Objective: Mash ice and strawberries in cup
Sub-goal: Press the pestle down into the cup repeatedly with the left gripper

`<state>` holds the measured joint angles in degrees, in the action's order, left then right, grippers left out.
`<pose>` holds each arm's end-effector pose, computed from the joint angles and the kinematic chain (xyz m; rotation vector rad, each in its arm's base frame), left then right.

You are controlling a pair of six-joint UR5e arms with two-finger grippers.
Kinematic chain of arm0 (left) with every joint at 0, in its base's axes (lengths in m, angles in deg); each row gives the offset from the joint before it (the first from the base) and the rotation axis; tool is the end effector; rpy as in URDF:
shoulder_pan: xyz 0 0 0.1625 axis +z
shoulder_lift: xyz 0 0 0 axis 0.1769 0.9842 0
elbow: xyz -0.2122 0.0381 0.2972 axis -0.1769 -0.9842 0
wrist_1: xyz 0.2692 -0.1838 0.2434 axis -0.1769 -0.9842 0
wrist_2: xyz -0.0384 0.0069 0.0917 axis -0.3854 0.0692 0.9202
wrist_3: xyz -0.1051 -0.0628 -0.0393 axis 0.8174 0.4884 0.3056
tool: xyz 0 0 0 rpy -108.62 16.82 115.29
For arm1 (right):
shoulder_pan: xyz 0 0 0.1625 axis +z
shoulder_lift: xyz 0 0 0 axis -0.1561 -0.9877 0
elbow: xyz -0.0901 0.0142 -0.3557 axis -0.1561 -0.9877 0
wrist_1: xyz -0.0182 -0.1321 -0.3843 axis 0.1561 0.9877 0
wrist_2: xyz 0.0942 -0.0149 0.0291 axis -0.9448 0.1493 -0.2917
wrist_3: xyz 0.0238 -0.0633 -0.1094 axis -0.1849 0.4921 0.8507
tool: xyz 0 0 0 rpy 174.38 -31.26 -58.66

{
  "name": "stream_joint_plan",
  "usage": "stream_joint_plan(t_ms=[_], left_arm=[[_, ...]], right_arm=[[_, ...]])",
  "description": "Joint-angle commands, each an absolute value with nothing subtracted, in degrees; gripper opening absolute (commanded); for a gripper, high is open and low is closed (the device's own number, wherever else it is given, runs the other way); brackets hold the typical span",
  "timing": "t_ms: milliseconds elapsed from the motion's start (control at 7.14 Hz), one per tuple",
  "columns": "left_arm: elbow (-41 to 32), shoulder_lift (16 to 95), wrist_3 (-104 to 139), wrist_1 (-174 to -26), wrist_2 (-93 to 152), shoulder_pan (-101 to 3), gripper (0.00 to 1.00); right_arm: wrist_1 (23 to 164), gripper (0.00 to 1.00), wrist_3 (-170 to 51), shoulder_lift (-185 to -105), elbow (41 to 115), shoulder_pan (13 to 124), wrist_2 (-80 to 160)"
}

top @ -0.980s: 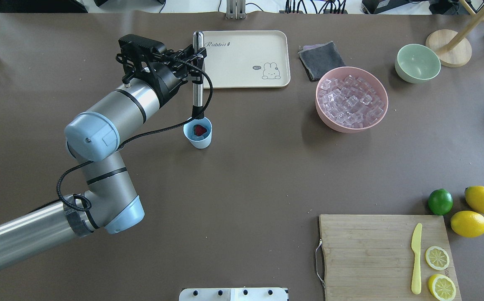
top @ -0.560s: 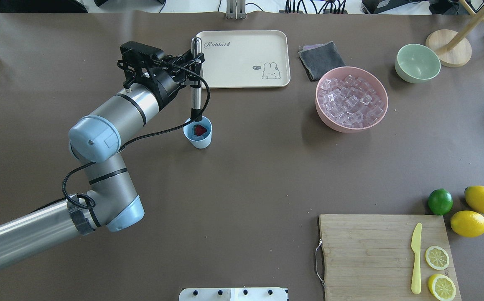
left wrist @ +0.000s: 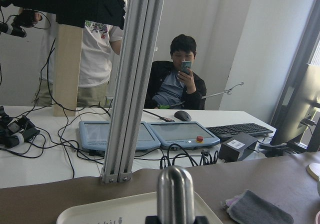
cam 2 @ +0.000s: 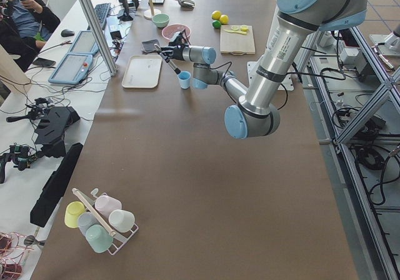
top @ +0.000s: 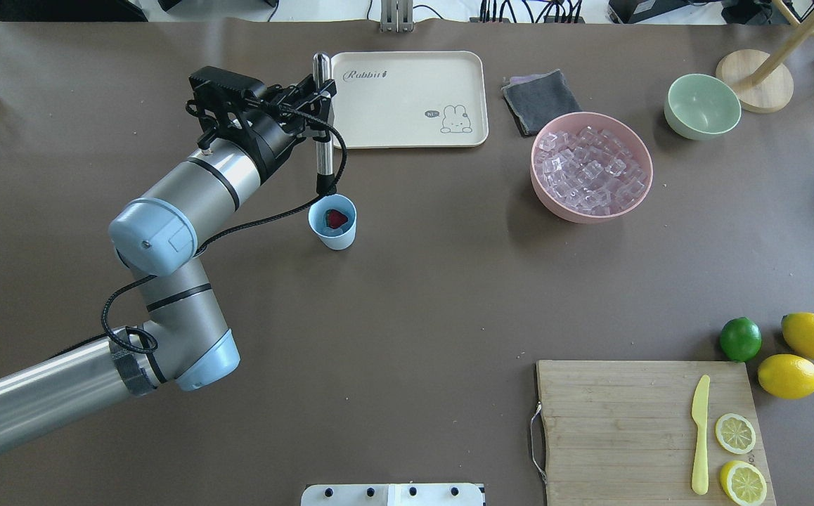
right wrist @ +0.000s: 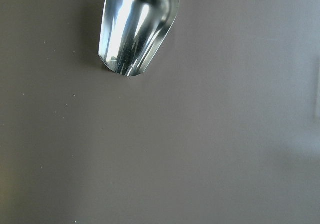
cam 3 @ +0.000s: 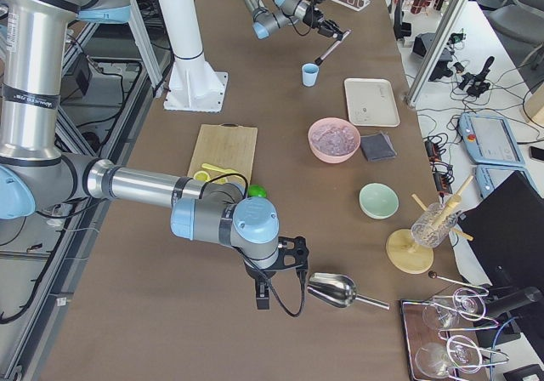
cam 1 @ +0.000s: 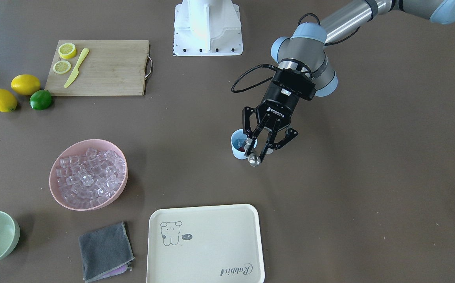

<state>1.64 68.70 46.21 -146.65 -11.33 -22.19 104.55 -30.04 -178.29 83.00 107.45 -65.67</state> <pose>0.4311 -0.5012 0.1732 1.3516 1.0985 -0.2375 0.1112 -0.3847 0.6591 0.0766 -0.6687 -0.0564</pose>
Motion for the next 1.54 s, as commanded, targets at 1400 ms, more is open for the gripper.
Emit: stream_joint_plan(t_ms=[1400], left_arm=[[6.6,67.9,37.4,-157.3,-0.2,-13.5,0.31]], right_arm=[[104.7,0.99,-29.8,-177.9,83.6,109.4,-65.4]])
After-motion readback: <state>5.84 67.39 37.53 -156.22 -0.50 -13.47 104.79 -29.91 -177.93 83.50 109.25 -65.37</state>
